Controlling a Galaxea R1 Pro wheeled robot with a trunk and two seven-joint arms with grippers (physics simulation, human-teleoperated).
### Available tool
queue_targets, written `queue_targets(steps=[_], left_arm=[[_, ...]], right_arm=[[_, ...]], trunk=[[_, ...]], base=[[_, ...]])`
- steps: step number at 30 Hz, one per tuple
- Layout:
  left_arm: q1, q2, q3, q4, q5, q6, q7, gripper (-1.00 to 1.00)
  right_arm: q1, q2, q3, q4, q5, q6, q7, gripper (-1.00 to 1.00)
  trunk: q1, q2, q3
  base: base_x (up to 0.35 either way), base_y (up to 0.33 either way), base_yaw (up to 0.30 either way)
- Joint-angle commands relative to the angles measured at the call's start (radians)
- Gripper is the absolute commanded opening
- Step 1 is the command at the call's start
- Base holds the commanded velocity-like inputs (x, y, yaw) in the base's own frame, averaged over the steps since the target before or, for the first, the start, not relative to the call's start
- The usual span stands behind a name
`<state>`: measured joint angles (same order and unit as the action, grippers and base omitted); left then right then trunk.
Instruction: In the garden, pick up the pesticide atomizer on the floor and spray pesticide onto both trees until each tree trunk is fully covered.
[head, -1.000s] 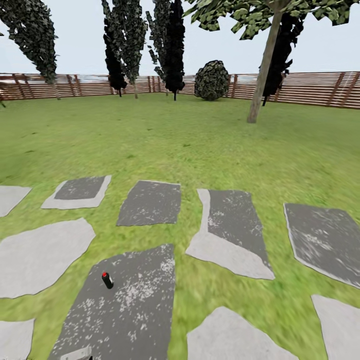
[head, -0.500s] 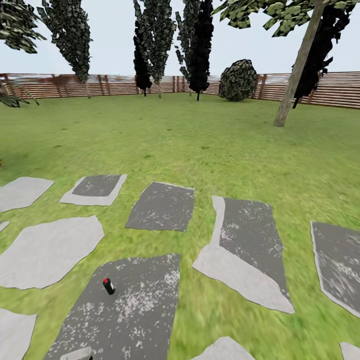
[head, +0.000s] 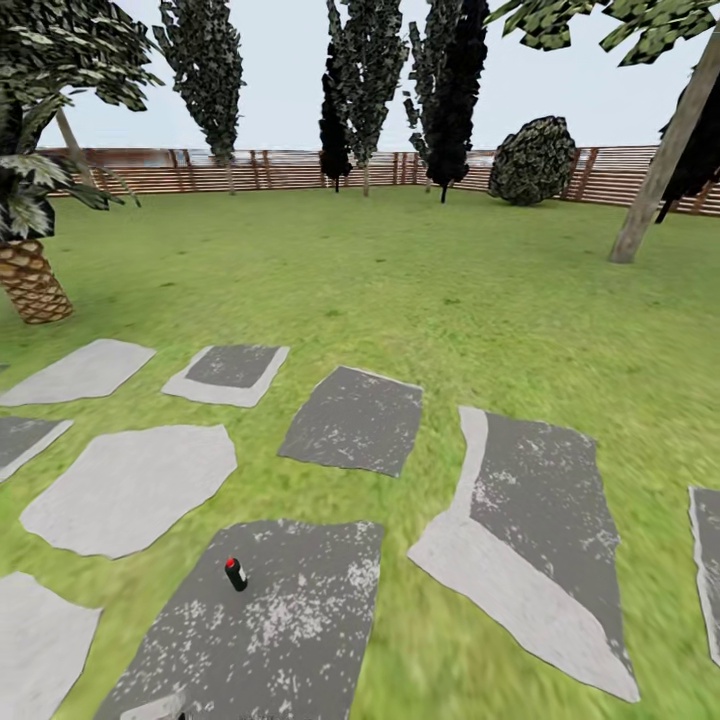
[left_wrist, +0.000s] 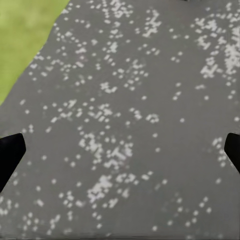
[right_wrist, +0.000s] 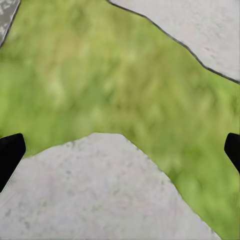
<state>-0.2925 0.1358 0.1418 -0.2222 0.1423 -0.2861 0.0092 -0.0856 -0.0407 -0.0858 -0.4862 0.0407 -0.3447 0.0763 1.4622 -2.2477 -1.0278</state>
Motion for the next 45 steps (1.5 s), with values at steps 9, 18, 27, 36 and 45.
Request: queue_targets(steps=[9, 18, 27, 36, 45], left_arm=[[0.0, 0.011, -0.008, -0.009, -0.003, -0.03, 0.0, 1.0], [0.0, 0.008, -0.008, -0.011, -0.001, -0.04, 0.003, 1.0], [0.0, -0.002, -0.013, -0.013, -0.002, -0.04, 0.003, 1.0], [-0.01, 0.008, -0.016, -0.018, -0.005, -0.031, 0.0, 1.0], [-0.173, 0.044, -0.014, -0.046, -0.006, 0.052, 0.02, 1.0]], right_arm=[[0.0, -0.001, -0.013, -0.001, 0.004, -0.004, 0.007, 1.0], [0.0, -0.01, -0.014, -0.001, 0.004, -0.012, 0.007, 1.0], [0.0, -0.01, -0.013, 0.002, 0.004, -0.11, 0.005, 1.0], [-0.001, -0.008, -0.01, -0.003, 0.005, -0.114, -0.055, 1.0], [-0.16, -0.008, -0.009, -0.216, 0.008, 0.02, -0.061, 1.0]], trunk=[[0.0, 0.0, -0.001], [0.0, 0.0, -0.001], [0.0, 0.0, -0.005], [0.0, 0.0, -0.01], [0.0, 0.0, -0.01]], base=[[0.002, -0.001, 0.274], [0.0, 0.0, 0.106], [0.0, 0.0, 0.083], [0.0, 0.0, 0.123], [0.0, 0.0, 0.004]])
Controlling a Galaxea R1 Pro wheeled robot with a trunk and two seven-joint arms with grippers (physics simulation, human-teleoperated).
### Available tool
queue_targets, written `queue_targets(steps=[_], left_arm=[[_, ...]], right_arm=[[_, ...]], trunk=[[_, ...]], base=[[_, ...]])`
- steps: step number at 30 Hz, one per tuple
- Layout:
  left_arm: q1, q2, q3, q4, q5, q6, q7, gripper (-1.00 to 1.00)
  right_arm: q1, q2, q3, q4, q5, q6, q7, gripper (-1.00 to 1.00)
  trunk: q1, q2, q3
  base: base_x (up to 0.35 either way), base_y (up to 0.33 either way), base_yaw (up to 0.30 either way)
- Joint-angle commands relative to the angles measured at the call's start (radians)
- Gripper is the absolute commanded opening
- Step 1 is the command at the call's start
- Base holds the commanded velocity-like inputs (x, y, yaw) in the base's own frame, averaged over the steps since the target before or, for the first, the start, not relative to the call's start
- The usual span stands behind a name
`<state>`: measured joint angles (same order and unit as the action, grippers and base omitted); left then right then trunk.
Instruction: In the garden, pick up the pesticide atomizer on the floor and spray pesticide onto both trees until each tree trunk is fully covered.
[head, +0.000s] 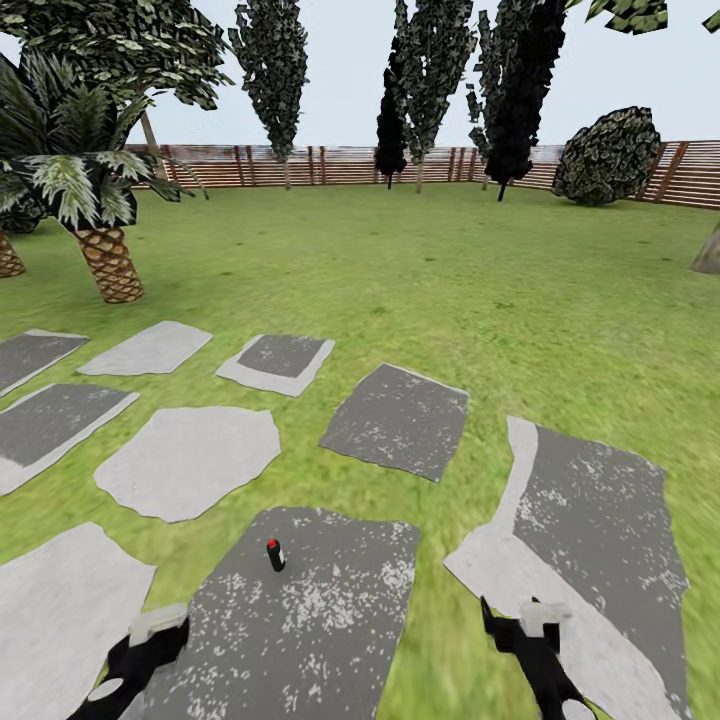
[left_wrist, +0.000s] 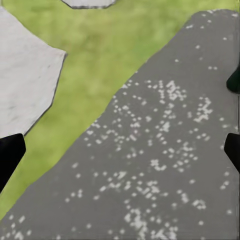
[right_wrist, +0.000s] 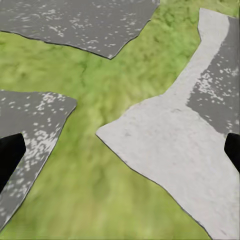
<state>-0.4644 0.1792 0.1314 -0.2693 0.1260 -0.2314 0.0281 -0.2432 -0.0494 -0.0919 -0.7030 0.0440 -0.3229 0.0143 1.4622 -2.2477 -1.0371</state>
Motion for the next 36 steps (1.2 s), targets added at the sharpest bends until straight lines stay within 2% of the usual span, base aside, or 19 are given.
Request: queue_targets(steps=[1, 2, 4, 7, 14, 22, 36], left_arm=[[-0.018, -0.001, -0.004, -0.002, 0.011, 0.018, 0.003, 1.0], [-0.04, -0.007, -0.004, -0.004, 0.011, 0.039, 0.005, 1.0], [-0.056, -0.009, -0.004, -0.006, 0.013, 0.051, 0.006, 1.0], [-0.06, -0.011, -0.004, -0.006, 0.013, 0.054, 0.006, 1.0], [-0.06, -0.002, -0.006, -0.006, 0.013, 0.058, 0.002, 1.0], [-0.059, -0.001, -0.006, -0.005, 0.014, 0.06, 0.0, 1.0], [-0.059, -0.002, -0.003, -0.005, 0.015, 0.058, -0.001, 1.0]], right_arm=[[-0.04, 0.001, -0.002, -0.008, 0.004, 0.046, 0.0, 1.0], [-0.091, 0.001, -0.003, -0.013, 0.004, 0.104, -0.001, 1.0], [-0.14, 0.001, -0.003, -0.017, 0.003, 0.144, -0.001, 1.0], [-0.164, 0.001, -0.003, -0.024, 0.002, 0.163, 0.001, 1.0], [-0.175, 0.0, 0.0, -0.033, 0.003, 0.173, 0.004, 1.0], [-0.176, -0.003, 0.003, -0.031, 0.004, 0.172, 0.003, 1.0], [-0.176, -0.003, 0.003, -0.03, 0.004, 0.171, 0.003, 1.0]], trunk=[[0.0, 0.0, -0.001], [0.0, 0.0, -0.001], [0.0, 0.0, -0.001], [0.0, 0.0, -0.001], [0.0, 0.0, -0.001], [0.0, 0.0, -0.002], [0.0, 0.0, -0.011]], base=[[0.0, 0.0, 0.0], [0.0, 0.0, 0.0], [0.0, 0.0, 0.0], [0.0, 0.0, 0.0], [0.102, -0.048, 0.0], [0.207, -0.22, 0.024], [0.13, -0.277, 0.224]])
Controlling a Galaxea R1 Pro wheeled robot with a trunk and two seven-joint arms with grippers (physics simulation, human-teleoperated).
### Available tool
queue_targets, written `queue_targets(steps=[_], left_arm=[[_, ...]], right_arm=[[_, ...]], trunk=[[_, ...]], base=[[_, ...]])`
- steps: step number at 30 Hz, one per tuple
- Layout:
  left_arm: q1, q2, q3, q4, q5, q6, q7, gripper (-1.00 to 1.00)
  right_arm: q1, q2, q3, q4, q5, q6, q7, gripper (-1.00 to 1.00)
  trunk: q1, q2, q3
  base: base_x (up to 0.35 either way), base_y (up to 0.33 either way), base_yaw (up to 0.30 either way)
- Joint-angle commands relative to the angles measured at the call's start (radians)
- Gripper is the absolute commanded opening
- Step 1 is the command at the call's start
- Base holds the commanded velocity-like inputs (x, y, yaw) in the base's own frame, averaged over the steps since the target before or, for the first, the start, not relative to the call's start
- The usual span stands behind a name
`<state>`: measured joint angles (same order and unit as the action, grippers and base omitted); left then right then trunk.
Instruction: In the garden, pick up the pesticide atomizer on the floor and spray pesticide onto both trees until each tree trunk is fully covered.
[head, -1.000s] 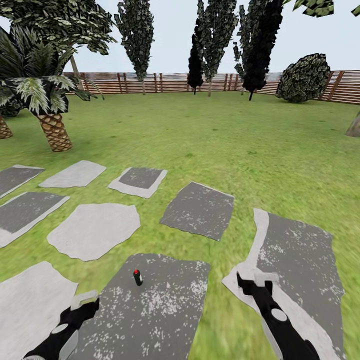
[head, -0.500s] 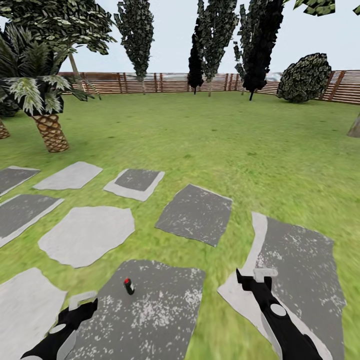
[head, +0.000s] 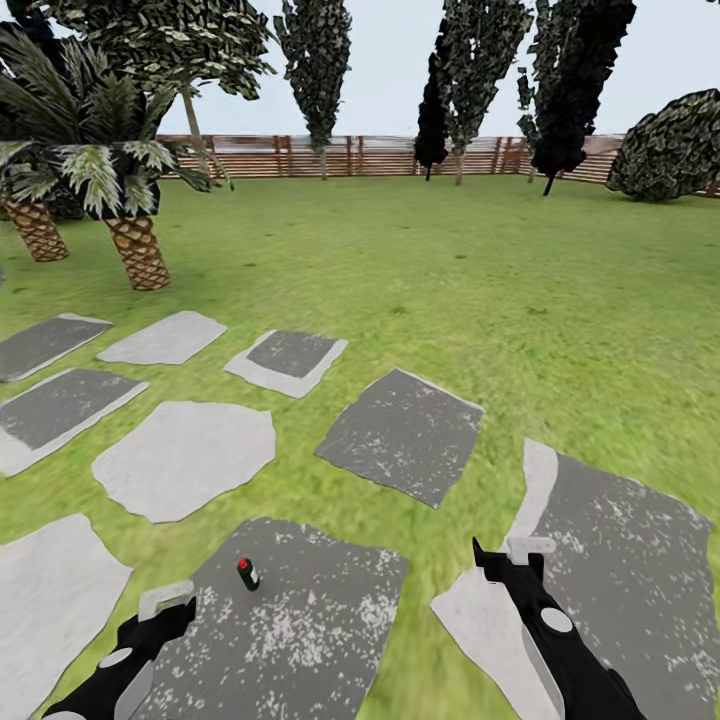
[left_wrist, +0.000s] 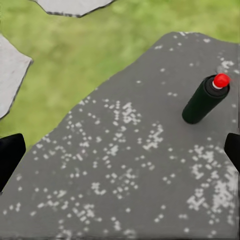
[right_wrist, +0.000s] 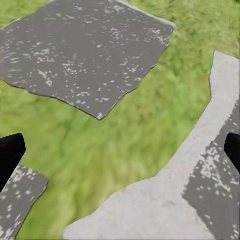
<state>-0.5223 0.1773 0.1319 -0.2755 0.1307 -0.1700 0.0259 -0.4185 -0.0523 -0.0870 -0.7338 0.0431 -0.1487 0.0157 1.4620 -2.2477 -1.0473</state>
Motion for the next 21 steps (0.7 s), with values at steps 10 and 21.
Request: queue_targets(steps=[10, 21], left_arm=[[-0.001, -0.002, -0.006, 0.001, 0.01, -0.005, 0.003, 1.0], [-0.001, -0.001, -0.001, 0.001, 0.012, -0.002, 0.002, 1.0]], right_arm=[[0.0, 0.002, -0.002, 0.002, 0.004, -0.002, 0.003, 1.0], [0.001, 0.001, -0.002, 0.0, 0.003, -0.006, 0.004, 1.0]], trunk=[[0.0, 0.0, -0.006], [0.0, 0.0, -0.007]], base=[[0.115, -0.287, 0.247], [0.22, -0.264, 0.038]])
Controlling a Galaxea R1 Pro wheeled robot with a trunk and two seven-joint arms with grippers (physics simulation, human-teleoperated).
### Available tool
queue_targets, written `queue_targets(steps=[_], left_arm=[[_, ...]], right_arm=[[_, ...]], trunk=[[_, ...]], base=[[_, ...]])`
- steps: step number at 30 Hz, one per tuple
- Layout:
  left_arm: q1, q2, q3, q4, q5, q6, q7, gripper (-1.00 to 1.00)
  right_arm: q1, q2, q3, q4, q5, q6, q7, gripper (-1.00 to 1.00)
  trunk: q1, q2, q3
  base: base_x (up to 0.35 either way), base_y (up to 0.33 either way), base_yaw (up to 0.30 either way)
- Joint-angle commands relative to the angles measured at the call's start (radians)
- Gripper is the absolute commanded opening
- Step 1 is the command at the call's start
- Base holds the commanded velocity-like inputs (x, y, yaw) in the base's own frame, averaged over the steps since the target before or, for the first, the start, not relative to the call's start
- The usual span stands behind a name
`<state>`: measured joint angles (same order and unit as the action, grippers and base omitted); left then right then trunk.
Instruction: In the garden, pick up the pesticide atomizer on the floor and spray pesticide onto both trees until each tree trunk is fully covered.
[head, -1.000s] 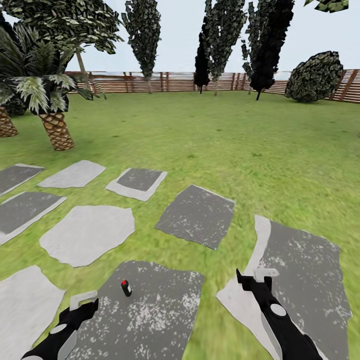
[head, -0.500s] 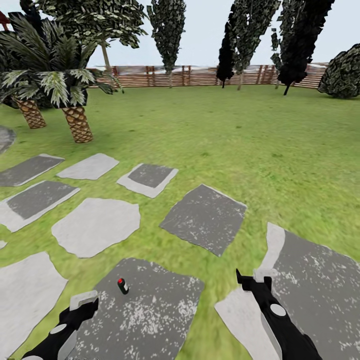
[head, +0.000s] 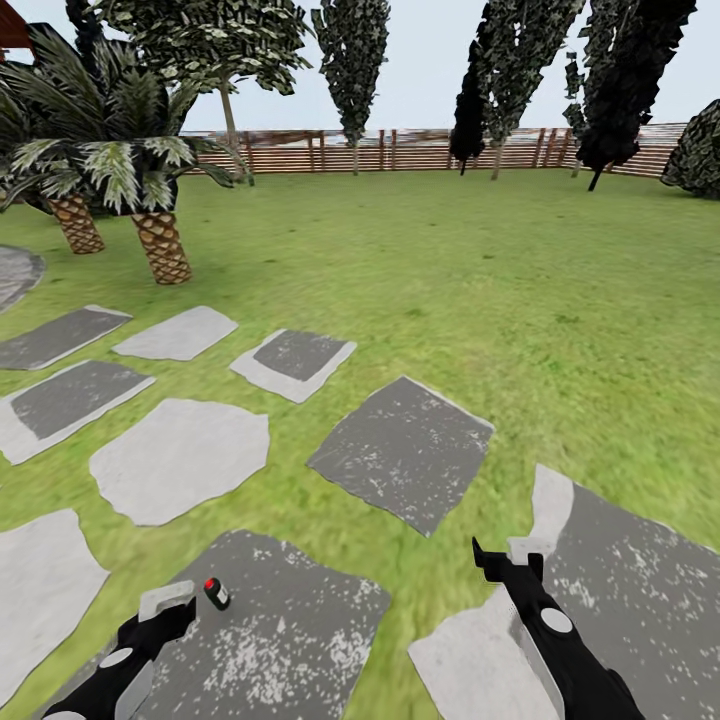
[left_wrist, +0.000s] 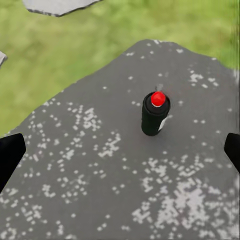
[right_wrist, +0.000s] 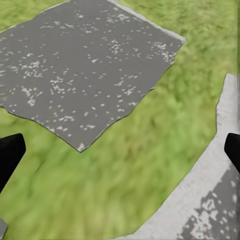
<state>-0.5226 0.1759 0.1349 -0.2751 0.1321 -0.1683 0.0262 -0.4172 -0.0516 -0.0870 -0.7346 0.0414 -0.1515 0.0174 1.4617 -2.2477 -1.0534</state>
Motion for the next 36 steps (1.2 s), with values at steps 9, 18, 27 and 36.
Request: queue_targets(steps=[9, 18, 27, 36], left_arm=[[0.0, 0.003, 0.0, 0.001, 0.011, -0.007, 0.001, 1.0], [0.0, 0.005, 0.002, 0.001, 0.017, -0.014, 0.001, 1.0], [0.0, 0.004, 0.002, 0.001, 0.019, -0.013, 0.0, 1.0], [0.0, 0.001, -0.003, 0.001, 0.015, -0.014, 0.001, 1.0]], right_arm=[[0.0, 0.001, -0.002, 0.002, 0.005, -0.003, 0.005, 1.0], [0.0, 0.006, -0.001, 0.0, 0.005, -0.002, 0.006, 1.0], [0.0, 0.007, -0.001, 0.0, 0.005, -0.002, 0.005, 1.0], [0.0, 0.006, -0.001, 0.001, 0.005, -0.002, 0.004, 1.0]], trunk=[[0.0, 0.0, -0.001], [0.0, 0.0, -0.001], [0.0, 0.0, -0.001], [0.0, 0.0, -0.001]], base=[[0.251, -0.237, 0.0], [0.086, -0.046, 0.01], [0.178, 0.0, 0.172], [0.216, 0.0, 0.012]])
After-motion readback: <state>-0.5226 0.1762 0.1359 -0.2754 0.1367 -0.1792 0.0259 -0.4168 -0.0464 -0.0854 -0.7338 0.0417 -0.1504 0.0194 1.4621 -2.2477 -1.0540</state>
